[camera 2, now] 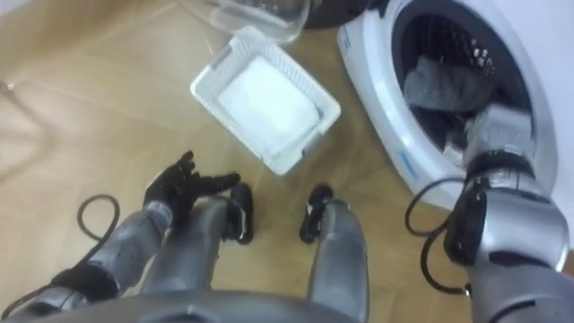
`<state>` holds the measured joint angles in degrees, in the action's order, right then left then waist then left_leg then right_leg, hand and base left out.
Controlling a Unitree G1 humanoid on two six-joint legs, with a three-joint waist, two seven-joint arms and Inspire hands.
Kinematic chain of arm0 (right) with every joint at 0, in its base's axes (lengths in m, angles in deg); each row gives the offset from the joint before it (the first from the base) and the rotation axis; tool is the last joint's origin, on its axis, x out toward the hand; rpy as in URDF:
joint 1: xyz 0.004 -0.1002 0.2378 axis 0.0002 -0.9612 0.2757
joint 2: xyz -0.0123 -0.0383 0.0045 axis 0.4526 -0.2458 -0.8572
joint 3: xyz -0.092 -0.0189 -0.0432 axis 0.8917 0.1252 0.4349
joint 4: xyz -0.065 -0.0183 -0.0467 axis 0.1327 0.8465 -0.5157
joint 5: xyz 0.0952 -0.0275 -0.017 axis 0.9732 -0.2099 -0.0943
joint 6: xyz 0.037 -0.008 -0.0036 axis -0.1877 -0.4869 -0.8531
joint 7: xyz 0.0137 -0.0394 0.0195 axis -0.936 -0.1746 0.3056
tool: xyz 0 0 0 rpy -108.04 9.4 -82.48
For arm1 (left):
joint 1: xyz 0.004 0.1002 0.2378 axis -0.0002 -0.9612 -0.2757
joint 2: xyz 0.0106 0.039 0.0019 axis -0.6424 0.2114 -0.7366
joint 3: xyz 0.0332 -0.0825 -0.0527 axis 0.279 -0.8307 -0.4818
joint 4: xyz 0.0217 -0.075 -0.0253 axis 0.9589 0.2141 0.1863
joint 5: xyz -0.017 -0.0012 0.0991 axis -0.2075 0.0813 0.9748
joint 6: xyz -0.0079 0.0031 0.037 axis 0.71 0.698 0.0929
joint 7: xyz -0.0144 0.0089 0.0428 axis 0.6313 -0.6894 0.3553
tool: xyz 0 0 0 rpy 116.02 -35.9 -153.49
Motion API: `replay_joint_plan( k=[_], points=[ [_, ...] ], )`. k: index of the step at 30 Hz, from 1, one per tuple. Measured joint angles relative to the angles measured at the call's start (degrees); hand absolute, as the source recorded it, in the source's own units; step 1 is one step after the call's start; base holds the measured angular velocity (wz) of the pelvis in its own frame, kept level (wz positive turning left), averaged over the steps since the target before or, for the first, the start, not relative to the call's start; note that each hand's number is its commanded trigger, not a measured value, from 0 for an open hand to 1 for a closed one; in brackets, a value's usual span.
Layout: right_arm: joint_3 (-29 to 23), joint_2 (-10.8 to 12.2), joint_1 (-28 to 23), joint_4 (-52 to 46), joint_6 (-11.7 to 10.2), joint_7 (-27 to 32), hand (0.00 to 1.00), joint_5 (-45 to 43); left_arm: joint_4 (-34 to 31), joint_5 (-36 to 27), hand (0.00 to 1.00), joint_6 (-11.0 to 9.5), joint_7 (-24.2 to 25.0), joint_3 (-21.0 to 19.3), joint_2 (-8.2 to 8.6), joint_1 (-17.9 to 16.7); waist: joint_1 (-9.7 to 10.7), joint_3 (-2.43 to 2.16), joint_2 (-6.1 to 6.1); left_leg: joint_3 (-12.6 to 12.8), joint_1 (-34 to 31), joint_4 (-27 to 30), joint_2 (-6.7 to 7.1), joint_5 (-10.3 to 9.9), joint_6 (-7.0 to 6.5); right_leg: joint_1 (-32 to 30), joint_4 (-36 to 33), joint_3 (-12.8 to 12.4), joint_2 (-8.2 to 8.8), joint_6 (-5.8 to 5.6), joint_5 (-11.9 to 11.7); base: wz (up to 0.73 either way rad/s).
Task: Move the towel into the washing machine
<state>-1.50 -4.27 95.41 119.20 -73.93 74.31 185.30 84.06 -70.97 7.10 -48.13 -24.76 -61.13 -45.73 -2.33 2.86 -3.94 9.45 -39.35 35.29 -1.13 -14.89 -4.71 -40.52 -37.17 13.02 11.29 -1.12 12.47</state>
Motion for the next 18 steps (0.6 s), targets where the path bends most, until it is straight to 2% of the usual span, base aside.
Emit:
replay_joint_plan(
  k=[3,5,7,9,10,12,14,16,18],
  points=[
    [0.72,1.11,-2.15,0.04,-1.86,-1.24,0.00,-0.12,1.15,0.55,0.00,-0.03,0.05,0.11,0.08,0.52,-0.15,0.01,1.20,-0.05,1.46,-1.36,-0.46,0.08,0.21,2.16,2.38,1.09,-0.59,0.11,-0.82,0.00],
    [0.75,1.94,-4.04,0.13,-2.26,-2.07,0.00,-0.43,2.81,1.43,0.00,-0.25,0.15,-0.08,0.02,0.64,-0.46,-0.08,1.56,-0.09,2.99,-2.53,-0.44,0.25,0.38,3.58,3.54,1.13,-0.77,0.09,-1.12,-0.05],
    [1.25,2.66,-6.70,0.57,-2.30,-3.27,0.00,-0.74,5.13,2.50,0.00,-0.37,0.77,-0.36,0.00,0.60,-0.86,-0.29,2.18,-0.13,5.17,-4.01,-0.50,0.48,0.53,5.91,5.30,1.24,-1.25,-0.05,-1.50,-0.04],
    [1.91,4.55,-10.02,0.64,-2.57,-4.75,0.00,-1.97,5.91,3.61,0.00,-0.49,1.01,-1.96,-0.17,-0.90,-0.97,-0.84,3.20,-0.43,7.87,-5.94,-0.76,0.72,0.90,9.23,8.10,1.86,-2.02,-0.08,-2.19,0.00],
    [1.84,4.97,-10.88,0.61,-2.58,-4.91,0.00,-2.33,6.18,4.13,0.00,-0.56,1.03,-2.44,-0.09,-1.28,-0.93,-0.98,3.46,-0.58,8.57,-6.53,-0.77,0.87,0.98,10.05,8.94,1.98,-2.24,-0.14,-2.41,0.03],
    [2.53,6.70,-14.98,0.35,-3.25,-4.90,0.00,-5.80,8.09,9.31,0.00,-1.19,0.91,-4.79,0.01,-1.75,-0.96,-1.18,3.73,-0.66,11.84,-9.62,-0.33,1.72,1.25,12.87,11.04,1.94,-2.42,-0.33,-2.70,0.00],
    [5.23,7.41,-18.68,0.97,-3.45,-5.80,0.00,-8.52,10.27,12.46,0.00,-1.99,0.51,-6.78,0.13,-2.42,-1.11,-1.21,3.86,-0.46,14.21,-11.73,-0.29,2.24,1.46,14.99,12.82,2.06,-2.75,-0.36,-2.99,-0.02],
    [8.61,8.27,-22.01,1.14,-3.50,-6.37,0.00,-14.41,12.82,13.54,0.00,-2.77,0.10,-7.87,-0.02,-3.05,-1.02,-1.36,4.06,-0.42,16.52,-13.29,-0.30,2.36,1.66,17.15,14.21,2.14,-3.14,-0.38,-3.03,-0.03],
    [12.63,8.84,-26.06,2.26,-3.24,-7.03,0.00,-25.18,15.17,13.61,0.00,-3.29,-0.70,-8.26,-0.33,-4.24,-0.06,-1.70,4.55,-0.65,19.28,-15.24,-0.18,2.55,2.05,20.21,16.46,2.71,-3.65,-0.46,-3.21,0.02]
  ],
)
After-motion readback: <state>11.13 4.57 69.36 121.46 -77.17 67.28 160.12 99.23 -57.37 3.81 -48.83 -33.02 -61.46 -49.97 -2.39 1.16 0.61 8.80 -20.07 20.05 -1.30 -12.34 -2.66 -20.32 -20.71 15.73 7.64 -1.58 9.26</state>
